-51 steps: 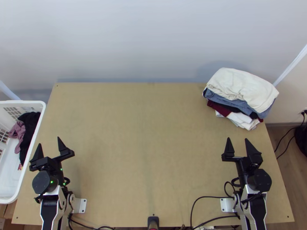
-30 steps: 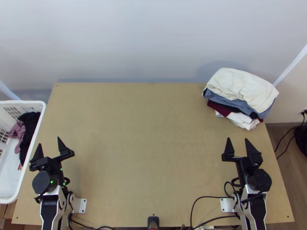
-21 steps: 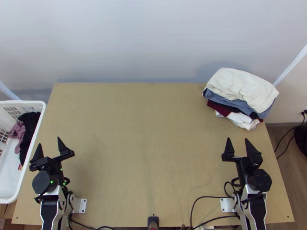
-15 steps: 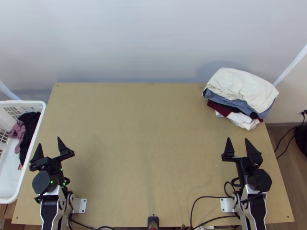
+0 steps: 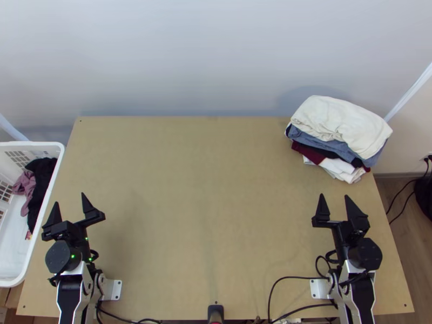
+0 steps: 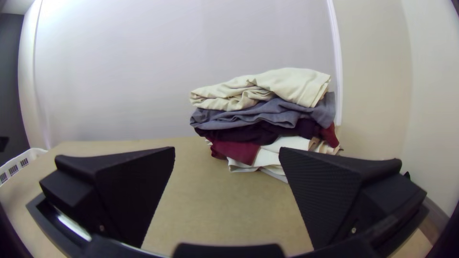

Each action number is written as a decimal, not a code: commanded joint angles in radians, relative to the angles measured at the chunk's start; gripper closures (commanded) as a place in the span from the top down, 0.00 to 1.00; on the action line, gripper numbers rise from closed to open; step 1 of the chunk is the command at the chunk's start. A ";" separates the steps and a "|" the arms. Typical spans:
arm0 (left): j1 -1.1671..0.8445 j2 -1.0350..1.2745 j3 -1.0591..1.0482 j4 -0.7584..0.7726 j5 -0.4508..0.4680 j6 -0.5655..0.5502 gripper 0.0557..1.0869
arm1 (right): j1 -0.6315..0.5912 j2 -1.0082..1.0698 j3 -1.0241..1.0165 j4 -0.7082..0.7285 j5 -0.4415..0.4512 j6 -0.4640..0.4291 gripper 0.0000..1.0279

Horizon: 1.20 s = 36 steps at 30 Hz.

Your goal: Fold the t-shirt

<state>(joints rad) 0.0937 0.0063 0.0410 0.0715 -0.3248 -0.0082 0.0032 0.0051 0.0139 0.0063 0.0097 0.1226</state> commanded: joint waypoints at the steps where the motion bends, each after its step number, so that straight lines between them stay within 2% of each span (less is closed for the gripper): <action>1: 0.000 -0.008 -0.044 -0.002 0.007 -0.019 0.96 | -0.005 -0.007 -0.005 -0.022 0.006 -0.009 0.96; 6: -0.012 -0.008 0.053 -0.039 0.015 -0.016 0.96 | -0.005 -0.007 -0.003 -0.022 0.006 -0.009 0.96; 10: -0.014 -0.005 0.204 -0.119 0.084 0.004 0.96 | -0.005 -0.007 -0.005 -0.022 0.006 -0.009 0.96; 12: -0.017 0.018 0.284 -0.122 0.090 0.025 0.96 | -0.005 -0.007 -0.005 -0.022 0.006 -0.009 0.96; 22: 0.052 0.359 0.678 -0.167 0.076 0.020 0.96 | -0.005 -0.007 -0.003 -0.022 0.006 -0.009 0.96; 27: 0.235 0.531 0.758 -0.167 0.078 0.033 0.96 | -0.005 -0.007 -0.005 -0.022 0.006 -0.009 0.96; 30: 0.402 0.630 0.795 -0.214 0.147 0.011 0.96 | -0.005 -0.007 -0.005 -0.022 0.006 -0.009 0.96; 34: 0.643 0.784 0.886 -0.343 0.334 -0.078 0.96 | -0.005 -0.007 -0.005 -0.022 0.006 -0.009 0.96; 36: 0.712 0.873 0.947 -0.420 0.382 -0.111 0.96 | -0.005 -0.007 -0.005 -0.022 0.006 -0.009 0.96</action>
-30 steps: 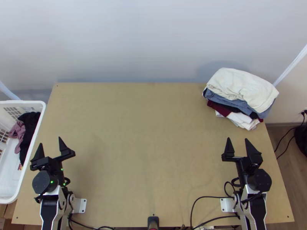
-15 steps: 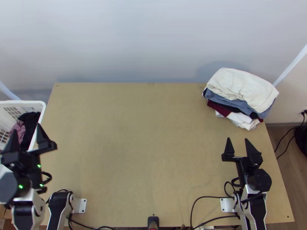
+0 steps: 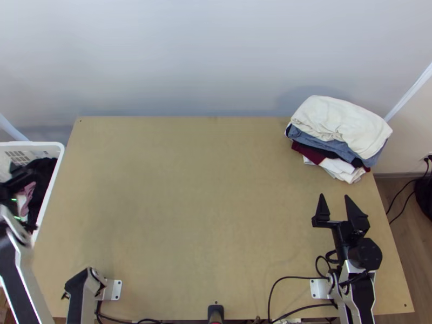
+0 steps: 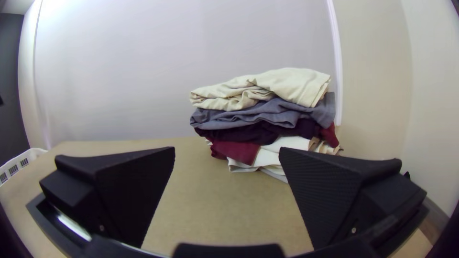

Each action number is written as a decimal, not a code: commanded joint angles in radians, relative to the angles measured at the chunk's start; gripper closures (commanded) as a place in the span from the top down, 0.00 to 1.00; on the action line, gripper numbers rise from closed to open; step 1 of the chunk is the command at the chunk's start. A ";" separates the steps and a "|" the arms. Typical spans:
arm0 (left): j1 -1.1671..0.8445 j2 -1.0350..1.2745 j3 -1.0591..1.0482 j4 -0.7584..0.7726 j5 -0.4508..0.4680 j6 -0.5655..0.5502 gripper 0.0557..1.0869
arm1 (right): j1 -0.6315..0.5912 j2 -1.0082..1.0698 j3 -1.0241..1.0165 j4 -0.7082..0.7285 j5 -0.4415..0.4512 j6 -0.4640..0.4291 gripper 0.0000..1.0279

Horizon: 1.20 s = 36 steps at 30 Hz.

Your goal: Fold the t-shirt

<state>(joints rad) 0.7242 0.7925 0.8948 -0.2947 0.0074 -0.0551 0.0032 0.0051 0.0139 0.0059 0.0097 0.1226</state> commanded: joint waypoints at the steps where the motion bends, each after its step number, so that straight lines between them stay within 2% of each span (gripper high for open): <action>1: 0.096 0.129 0.122 -0.086 0.066 -0.072 0.96 | -0.005 -0.007 -0.005 -0.021 0.006 -0.009 0.96; 6: 0.199 0.321 0.231 -0.176 0.164 -0.121 0.96 | -0.005 -0.007 -0.005 -0.021 0.006 -0.009 0.96; 10: 0.253 0.513 0.365 -0.313 0.236 -0.161 0.96 | -0.005 -0.007 -0.005 -0.021 0.006 -0.009 0.96; 19: 0.293 0.949 0.701 -0.604 0.316 -0.161 0.96 | -0.005 -0.007 -0.005 -0.021 0.006 -0.009 0.96; 28: 0.311 1.231 0.894 -0.615 0.325 -0.150 0.95 | -0.005 -0.007 -0.005 -0.021 0.006 -0.009 0.96; 36: 0.334 1.496 1.067 -0.592 0.282 -0.103 0.95 | -0.005 -0.007 -0.005 -0.021 0.006 -0.009 0.96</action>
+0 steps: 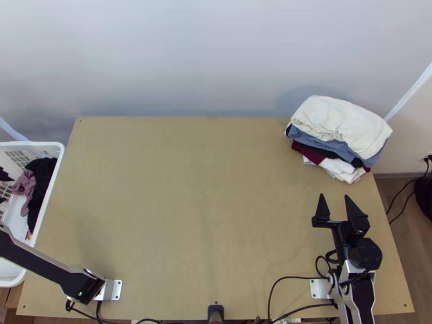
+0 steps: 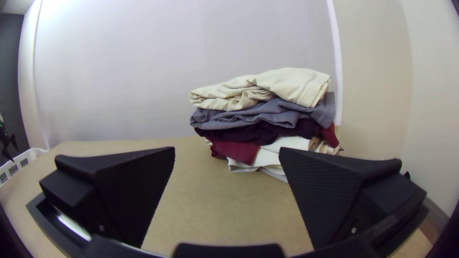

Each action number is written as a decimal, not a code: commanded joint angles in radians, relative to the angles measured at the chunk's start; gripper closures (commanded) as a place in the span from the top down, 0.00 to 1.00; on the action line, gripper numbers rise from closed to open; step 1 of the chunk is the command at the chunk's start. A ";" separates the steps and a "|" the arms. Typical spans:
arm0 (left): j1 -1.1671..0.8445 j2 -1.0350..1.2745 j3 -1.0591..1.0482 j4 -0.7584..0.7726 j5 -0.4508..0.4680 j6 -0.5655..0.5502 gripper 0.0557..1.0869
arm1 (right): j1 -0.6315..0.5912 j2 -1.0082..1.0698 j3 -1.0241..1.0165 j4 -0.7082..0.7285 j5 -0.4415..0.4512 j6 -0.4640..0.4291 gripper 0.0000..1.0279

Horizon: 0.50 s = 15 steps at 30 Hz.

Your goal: Fold the t-shirt

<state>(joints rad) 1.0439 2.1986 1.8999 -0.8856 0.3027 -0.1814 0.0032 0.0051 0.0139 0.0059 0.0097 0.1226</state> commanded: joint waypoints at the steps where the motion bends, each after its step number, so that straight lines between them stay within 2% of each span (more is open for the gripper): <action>1: 0.018 0.121 0.082 -0.001 -0.019 0.026 0.95 | -0.005 -0.007 -0.005 -0.021 0.006 -0.009 0.96; 7: 0.033 0.276 0.162 -0.003 -0.025 0.059 0.95 | -0.005 -0.007 -0.005 -0.021 0.006 -0.009 0.96; 15: 0.025 0.369 0.194 0.005 -0.024 0.088 0.94 | -0.005 -0.007 -0.005 -0.021 0.006 -0.009 0.96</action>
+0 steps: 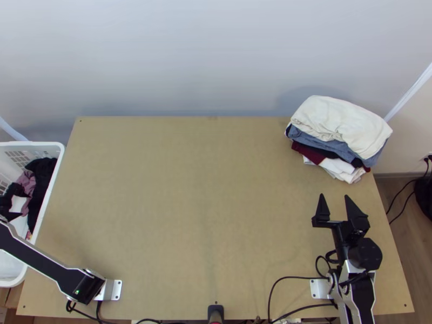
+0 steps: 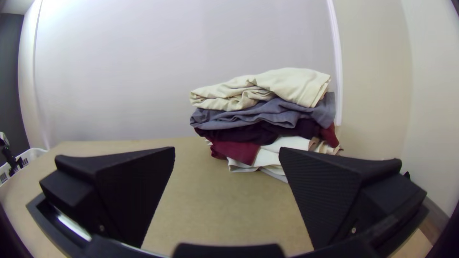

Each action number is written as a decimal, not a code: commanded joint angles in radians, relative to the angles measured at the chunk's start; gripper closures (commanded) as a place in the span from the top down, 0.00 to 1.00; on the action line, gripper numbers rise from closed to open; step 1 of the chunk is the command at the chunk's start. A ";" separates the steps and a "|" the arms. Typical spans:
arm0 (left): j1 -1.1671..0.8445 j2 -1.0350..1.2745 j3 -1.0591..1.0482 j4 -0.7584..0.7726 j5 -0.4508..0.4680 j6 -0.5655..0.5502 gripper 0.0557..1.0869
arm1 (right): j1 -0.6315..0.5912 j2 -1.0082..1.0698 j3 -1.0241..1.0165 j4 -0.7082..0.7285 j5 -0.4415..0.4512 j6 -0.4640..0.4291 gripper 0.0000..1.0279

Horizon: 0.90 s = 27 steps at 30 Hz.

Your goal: Fold the t-shirt

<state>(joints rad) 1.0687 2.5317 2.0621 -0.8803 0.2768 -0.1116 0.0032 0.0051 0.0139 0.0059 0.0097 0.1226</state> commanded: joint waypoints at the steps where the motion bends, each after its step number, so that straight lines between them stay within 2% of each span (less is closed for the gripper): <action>1: -0.001 0.045 0.036 0.000 0.002 0.018 0.91 | -0.005 -0.007 -0.005 -0.021 0.006 -0.009 0.96; 5: -0.003 0.065 0.036 0.003 0.005 0.024 0.81 | -0.005 -0.007 -0.003 -0.021 0.006 -0.009 0.96; 9: -0.003 0.079 0.035 0.010 0.009 0.024 0.50 | -0.005 -0.007 -0.005 -0.021 0.006 -0.009 0.96; 13: 0.000 0.102 0.035 0.024 0.012 0.038 0.29 | -0.005 -0.007 -0.003 -0.021 0.006 -0.009 0.96; 14: 0.000 0.105 0.035 0.037 0.013 0.041 0.22 | -0.005 -0.007 -0.005 -0.021 0.006 -0.009 0.96; 15: 0.002 0.108 0.035 0.040 0.022 0.055 0.09 | -0.005 -0.007 -0.005 -0.021 0.006 -0.009 0.96; 16: 0.002 0.111 0.035 0.044 0.033 0.058 0.04 | -0.005 -0.007 -0.005 -0.021 0.006 -0.009 0.96; 27: 0.010 0.062 0.009 0.064 0.085 0.056 0.04 | -0.005 -0.007 -0.005 -0.021 0.006 -0.009 0.96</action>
<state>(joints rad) 1.0691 2.6190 2.0781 -0.8238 0.3408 -0.0624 0.0032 0.0051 0.0139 0.0059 0.0097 0.1226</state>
